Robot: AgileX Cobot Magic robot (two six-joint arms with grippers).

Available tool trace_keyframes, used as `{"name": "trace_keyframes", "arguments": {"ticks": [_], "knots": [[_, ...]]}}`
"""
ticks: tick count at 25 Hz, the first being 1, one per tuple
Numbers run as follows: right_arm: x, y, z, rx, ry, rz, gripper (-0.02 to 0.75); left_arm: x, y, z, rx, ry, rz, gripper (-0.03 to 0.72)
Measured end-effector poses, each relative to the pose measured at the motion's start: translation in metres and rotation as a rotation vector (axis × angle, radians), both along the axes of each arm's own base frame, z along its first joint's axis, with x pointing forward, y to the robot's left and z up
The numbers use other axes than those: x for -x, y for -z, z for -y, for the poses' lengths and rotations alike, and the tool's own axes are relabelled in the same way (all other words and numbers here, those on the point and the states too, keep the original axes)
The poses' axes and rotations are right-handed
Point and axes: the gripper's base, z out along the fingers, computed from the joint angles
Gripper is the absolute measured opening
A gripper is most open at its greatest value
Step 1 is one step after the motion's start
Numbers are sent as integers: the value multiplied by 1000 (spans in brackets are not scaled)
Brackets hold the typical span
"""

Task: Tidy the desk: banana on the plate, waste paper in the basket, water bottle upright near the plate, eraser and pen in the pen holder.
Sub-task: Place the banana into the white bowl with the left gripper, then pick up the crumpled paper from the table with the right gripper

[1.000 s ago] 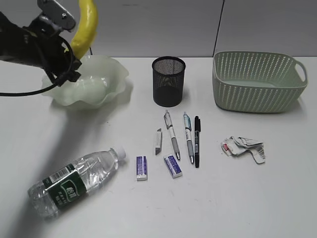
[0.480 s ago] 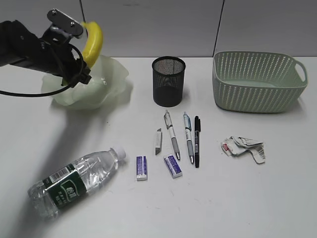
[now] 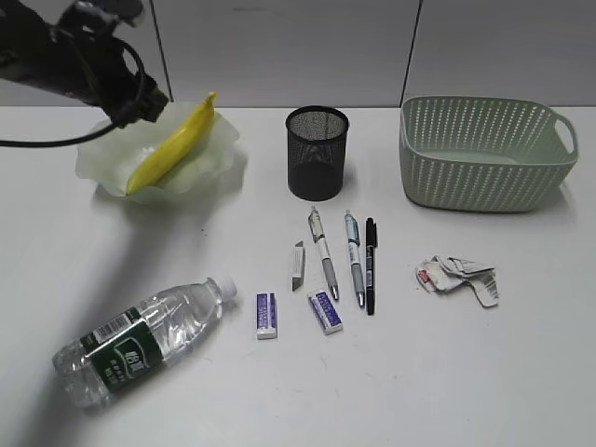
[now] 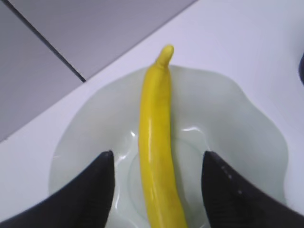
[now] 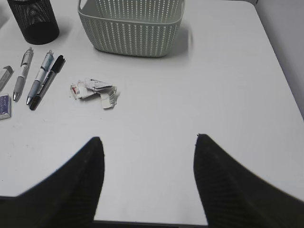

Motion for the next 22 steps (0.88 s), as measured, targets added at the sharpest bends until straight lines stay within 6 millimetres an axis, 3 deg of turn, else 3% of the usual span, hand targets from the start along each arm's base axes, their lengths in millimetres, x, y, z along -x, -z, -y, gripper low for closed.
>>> {"name": "trace_keyframes", "arguments": {"ticks": [3, 7, 13, 17, 22], "knots": [[0, 0, 0, 0, 0, 0, 475, 16, -40, -6, 48, -3, 25, 437], [0, 0, 0, 0, 0, 0, 475, 46, -81, -24, 183, -74, -85, 437], [0, 0, 0, 0, 0, 0, 475, 108, -137, -65, 260, -158, -220, 415], [0, 0, 0, 0, 0, 0, 475, 155, -165, -83, 268, -264, -192, 387], [0, 0, 0, 0, 0, 0, 475, 224, -172, -89, 278, -300, -105, 367]]}}
